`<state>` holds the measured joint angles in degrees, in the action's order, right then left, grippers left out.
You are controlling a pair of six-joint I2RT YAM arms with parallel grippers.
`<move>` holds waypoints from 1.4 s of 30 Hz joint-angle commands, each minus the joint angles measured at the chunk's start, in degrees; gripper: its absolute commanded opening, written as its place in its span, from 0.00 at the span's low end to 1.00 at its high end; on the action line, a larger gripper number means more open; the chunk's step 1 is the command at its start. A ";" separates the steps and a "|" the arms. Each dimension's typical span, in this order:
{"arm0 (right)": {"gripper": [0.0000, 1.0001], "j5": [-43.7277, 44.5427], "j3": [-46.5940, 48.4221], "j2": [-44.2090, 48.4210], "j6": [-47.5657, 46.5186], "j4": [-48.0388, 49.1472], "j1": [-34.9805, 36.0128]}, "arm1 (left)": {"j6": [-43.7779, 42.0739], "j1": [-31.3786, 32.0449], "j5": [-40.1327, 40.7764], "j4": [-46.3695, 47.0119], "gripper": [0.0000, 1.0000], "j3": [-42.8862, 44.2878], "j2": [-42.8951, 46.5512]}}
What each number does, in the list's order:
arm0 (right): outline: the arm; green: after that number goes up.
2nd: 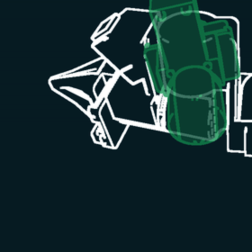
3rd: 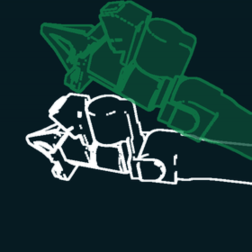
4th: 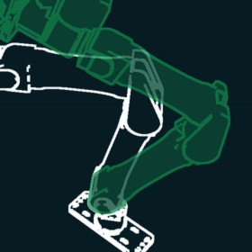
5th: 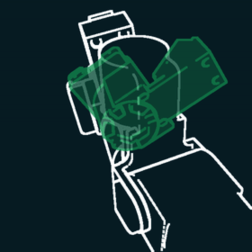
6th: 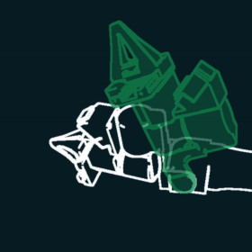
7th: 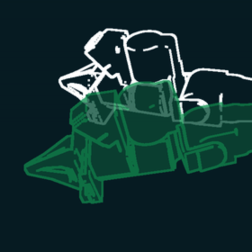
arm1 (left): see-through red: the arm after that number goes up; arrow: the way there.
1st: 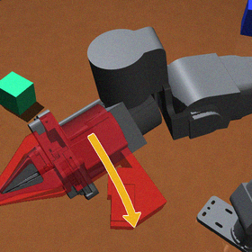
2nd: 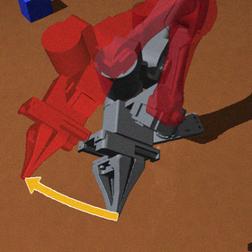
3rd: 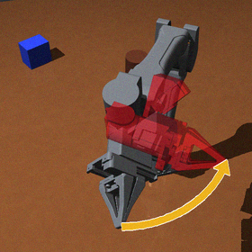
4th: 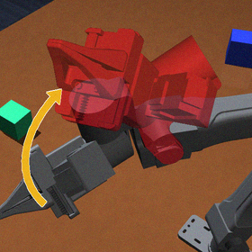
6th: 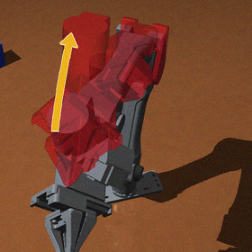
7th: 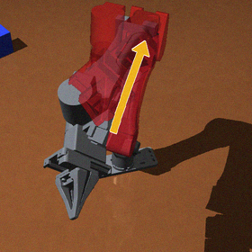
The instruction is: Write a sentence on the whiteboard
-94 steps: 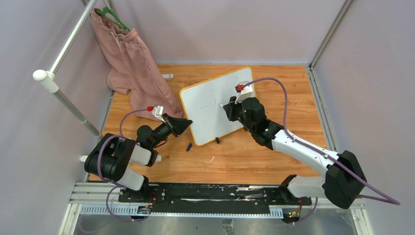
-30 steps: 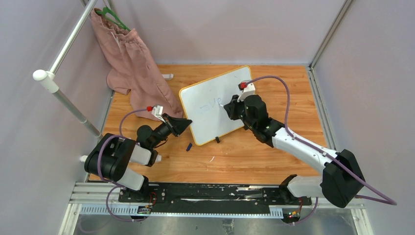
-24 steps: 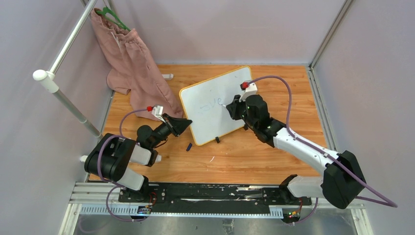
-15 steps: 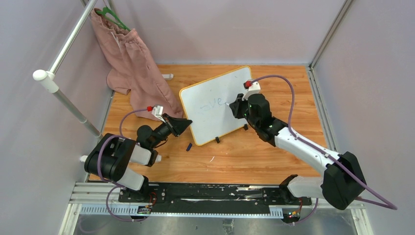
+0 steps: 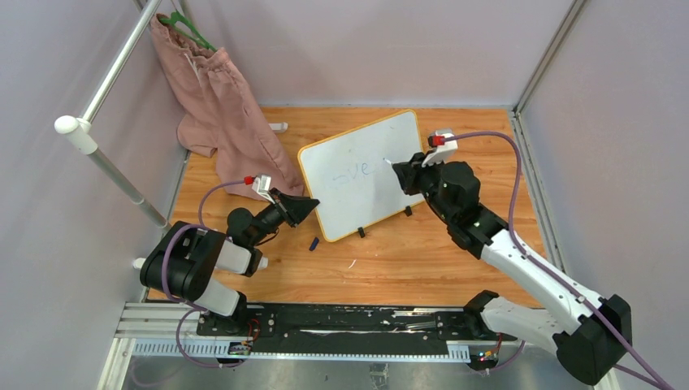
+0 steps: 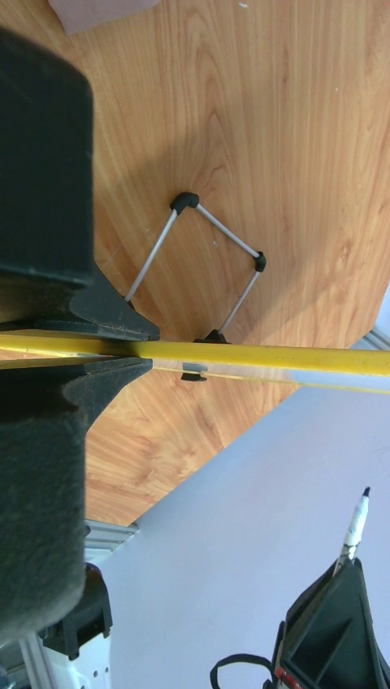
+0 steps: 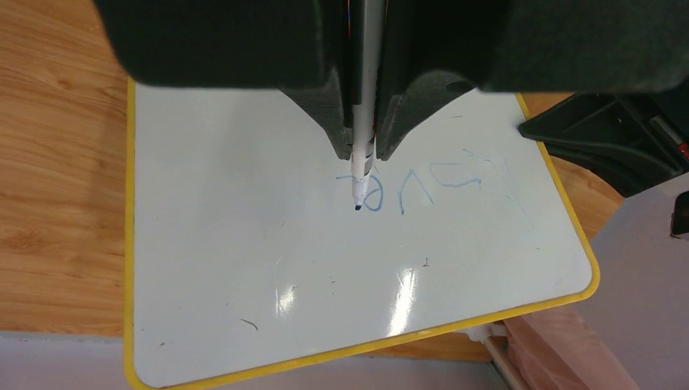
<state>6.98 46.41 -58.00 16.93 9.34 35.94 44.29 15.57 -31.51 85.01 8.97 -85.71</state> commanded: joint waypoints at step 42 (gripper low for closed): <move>0.00 -8.00 6.27 -13.04 3.24 9.53 -7.48 | -0.68 0.94 0.13 3.68 0.00 -0.46 1.04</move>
<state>-3.11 51.27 -71.75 20.12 15.51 29.28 44.05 15.90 -31.29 85.21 8.67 -85.71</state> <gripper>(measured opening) 0.153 0.131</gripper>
